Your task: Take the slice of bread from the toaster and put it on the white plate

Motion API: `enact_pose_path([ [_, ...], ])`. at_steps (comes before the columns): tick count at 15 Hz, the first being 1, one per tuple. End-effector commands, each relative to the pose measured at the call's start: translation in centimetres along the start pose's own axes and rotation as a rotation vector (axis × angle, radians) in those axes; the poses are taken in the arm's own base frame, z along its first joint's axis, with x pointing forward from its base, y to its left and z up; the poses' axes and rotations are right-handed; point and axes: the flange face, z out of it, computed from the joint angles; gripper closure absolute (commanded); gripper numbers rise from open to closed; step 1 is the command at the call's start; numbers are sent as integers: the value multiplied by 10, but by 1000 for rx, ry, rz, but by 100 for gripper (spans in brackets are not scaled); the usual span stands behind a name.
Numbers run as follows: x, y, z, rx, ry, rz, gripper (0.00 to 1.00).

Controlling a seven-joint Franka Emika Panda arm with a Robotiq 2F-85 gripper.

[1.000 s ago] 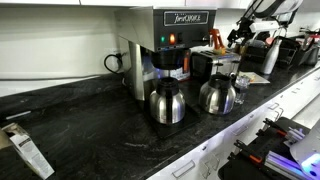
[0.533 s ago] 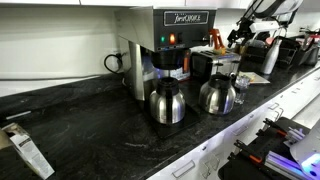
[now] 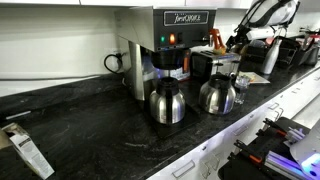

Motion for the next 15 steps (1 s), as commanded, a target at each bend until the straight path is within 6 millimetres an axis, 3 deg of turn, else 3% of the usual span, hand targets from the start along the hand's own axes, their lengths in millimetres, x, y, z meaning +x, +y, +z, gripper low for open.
enact_pose_path([
  [1,21,8,17,-7,36,-26,0],
  [5,42,7,10,-1,96,-47,0],
  [6,34,7,11,-10,69,-28,0],
  [15,40,4,12,-2,75,-37,0],
])
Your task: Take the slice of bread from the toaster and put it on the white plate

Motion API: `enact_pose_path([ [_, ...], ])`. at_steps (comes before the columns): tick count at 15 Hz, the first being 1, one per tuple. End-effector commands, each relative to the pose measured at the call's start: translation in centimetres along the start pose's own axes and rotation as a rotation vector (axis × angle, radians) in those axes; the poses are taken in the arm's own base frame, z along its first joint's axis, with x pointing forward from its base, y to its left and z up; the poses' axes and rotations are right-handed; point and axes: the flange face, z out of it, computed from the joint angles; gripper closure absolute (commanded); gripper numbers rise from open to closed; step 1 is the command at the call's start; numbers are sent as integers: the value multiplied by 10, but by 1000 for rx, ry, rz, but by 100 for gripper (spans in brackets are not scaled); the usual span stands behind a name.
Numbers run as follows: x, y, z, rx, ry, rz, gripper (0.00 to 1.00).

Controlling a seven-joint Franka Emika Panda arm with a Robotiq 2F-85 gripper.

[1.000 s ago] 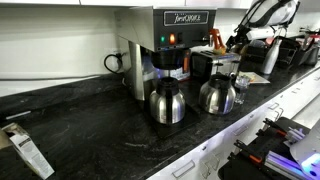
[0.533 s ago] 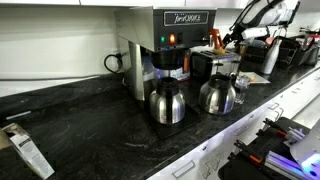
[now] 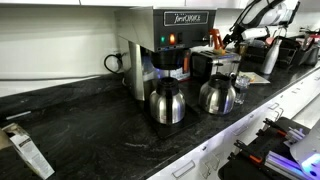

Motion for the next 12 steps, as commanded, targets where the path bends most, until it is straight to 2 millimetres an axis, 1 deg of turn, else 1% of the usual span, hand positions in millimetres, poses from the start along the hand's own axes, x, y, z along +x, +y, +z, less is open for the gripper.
enact_pose_path([
  [1,8,-2,0,7,8,-8,0],
  [6,16,-7,8,7,10,-20,0],
  [12,35,11,21,-22,20,-6,0],
])
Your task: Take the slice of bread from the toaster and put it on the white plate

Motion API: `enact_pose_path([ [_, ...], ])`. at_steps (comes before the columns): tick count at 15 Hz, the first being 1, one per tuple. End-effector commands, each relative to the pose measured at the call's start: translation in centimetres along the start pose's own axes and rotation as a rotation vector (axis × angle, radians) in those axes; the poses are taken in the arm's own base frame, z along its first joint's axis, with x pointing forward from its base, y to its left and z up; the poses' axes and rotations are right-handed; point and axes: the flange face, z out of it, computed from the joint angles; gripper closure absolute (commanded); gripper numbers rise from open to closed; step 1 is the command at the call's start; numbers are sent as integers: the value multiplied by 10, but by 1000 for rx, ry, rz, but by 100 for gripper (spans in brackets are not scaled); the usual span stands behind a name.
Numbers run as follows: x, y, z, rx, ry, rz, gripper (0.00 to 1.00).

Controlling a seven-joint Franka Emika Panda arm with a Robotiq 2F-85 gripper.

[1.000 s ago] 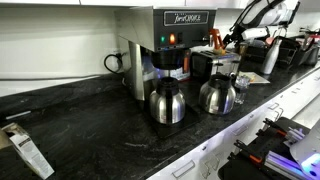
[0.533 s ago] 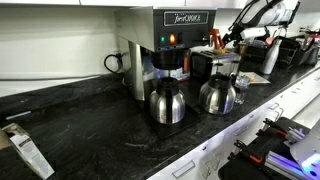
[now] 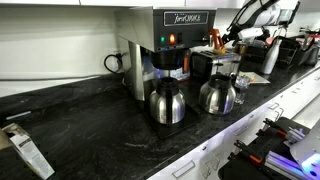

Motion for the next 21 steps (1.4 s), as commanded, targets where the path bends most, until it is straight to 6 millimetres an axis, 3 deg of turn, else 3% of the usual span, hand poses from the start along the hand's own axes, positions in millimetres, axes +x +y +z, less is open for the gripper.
enact_pose_path([
  [1,18,7,9,-7,18,-6,0],
  [8,21,-2,26,7,-3,-9,0],
  [9,21,-1,27,9,-4,-5,19],
  [19,28,2,21,41,25,42,90],
  [21,27,1,19,43,25,38,99],
])
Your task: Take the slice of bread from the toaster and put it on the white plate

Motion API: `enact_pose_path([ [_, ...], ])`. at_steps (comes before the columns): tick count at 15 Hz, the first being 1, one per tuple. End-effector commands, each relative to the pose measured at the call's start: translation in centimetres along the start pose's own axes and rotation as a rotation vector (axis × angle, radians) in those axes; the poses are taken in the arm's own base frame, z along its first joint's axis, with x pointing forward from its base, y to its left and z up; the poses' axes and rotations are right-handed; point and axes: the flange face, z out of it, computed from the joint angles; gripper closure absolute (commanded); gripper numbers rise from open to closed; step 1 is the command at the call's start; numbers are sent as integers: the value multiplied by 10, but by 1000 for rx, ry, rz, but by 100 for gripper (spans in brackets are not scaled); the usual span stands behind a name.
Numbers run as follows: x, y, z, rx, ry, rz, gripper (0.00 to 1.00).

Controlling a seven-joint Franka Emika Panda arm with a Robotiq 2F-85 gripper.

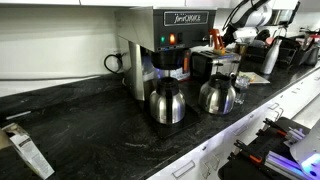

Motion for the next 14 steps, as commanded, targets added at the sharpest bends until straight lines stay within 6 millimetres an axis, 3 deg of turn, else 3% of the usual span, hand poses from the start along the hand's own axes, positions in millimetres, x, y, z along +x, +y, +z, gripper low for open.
enact_pose_path([
  [1,3,1,-2,7,17,-20,98],
  [8,12,6,-32,1,69,-36,97],
  [14,5,6,-45,1,91,-21,97],
])
